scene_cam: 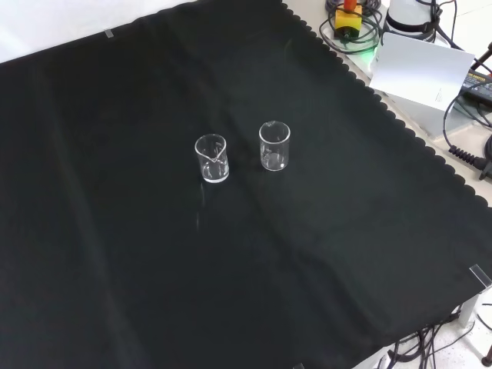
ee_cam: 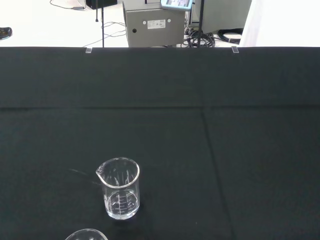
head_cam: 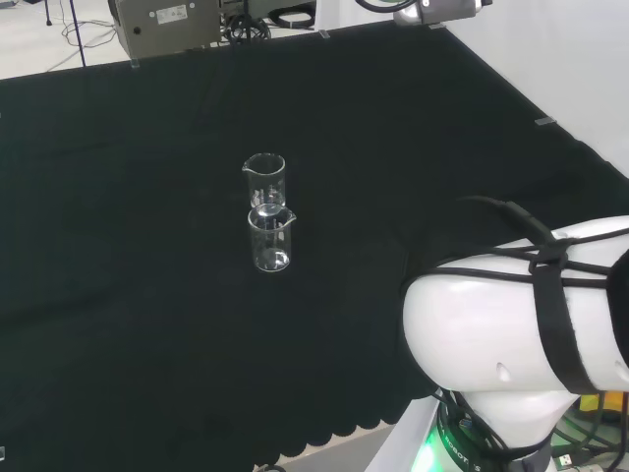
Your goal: Pick up the beaker on the right.
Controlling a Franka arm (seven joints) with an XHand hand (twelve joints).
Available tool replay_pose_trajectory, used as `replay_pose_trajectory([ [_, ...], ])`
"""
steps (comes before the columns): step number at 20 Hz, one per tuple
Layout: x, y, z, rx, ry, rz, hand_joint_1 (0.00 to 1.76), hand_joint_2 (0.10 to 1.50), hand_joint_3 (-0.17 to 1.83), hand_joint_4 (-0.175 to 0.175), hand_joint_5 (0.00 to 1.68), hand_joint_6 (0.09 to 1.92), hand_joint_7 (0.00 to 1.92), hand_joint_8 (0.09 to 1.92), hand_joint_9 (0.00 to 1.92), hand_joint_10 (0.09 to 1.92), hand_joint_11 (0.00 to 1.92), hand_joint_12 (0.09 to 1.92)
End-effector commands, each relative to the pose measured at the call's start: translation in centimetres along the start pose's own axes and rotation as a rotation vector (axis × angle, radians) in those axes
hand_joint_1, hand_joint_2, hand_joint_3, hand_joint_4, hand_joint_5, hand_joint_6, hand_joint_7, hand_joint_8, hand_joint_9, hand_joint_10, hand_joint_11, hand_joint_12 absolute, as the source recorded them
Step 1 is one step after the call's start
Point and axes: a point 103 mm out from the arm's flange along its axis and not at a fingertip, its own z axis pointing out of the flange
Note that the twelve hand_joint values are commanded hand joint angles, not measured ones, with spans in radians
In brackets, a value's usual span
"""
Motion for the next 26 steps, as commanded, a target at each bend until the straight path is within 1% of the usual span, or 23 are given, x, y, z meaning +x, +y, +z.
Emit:
replay_pose_trajectory([
  [1,0.0,0.0,0.1,-0.008,-0.01,0.002,0.1,1.16,0.55,-0.017,0.23,0.29,0.01,0.48,0.12,0.65,0.02,1.29],
  [2,-0.1,0.1,0.1,-0.007,-0.009,0.003,0.08,1.2,0.48,-0.017,0.25,0.22,0.01,0.48,0.12,0.65,0.01,1.31],
  [4,-0.2,0.1,0.1,-0.006,-0.008,0.005,0.06,1.24,0.41,-0.017,0.28,0.15,0.0,0.47,0.11,0.65,0.0,1.33],
  [8,-0.4,0.4,0.3,-0.002,-0.008,0.012,0.05,1.25,0.39,-0.017,0.29,0.13,0.0,0.47,0.11,0.65,0.0,1.33],
  [11,-0.7,0.8,0.9,0.006,-0.004,0.022,0.05,1.25,0.38,-0.017,0.29,0.12,0.0,0.48,0.11,0.65,0.0,1.33],
  [21,-1.9,4.5,5.0,0.059,0.037,0.044,0.06,1.26,0.35,-0.017,0.3,0.09,0.0,0.48,0.12,0.65,0.0,1.33],
  [24,-2.6,6.0,6.7,0.082,0.043,0.047,0.06,1.26,0.35,-0.019,0.3,0.09,0.0,0.48,0.12,0.65,0.0,1.34],
  [26,-3.2,7.5,8.5,0.094,0.061,0.037,0.07,1.26,0.34,-0.018,0.3,0.09,0.0,0.49,0.13,0.66,0.0,1.34],
])
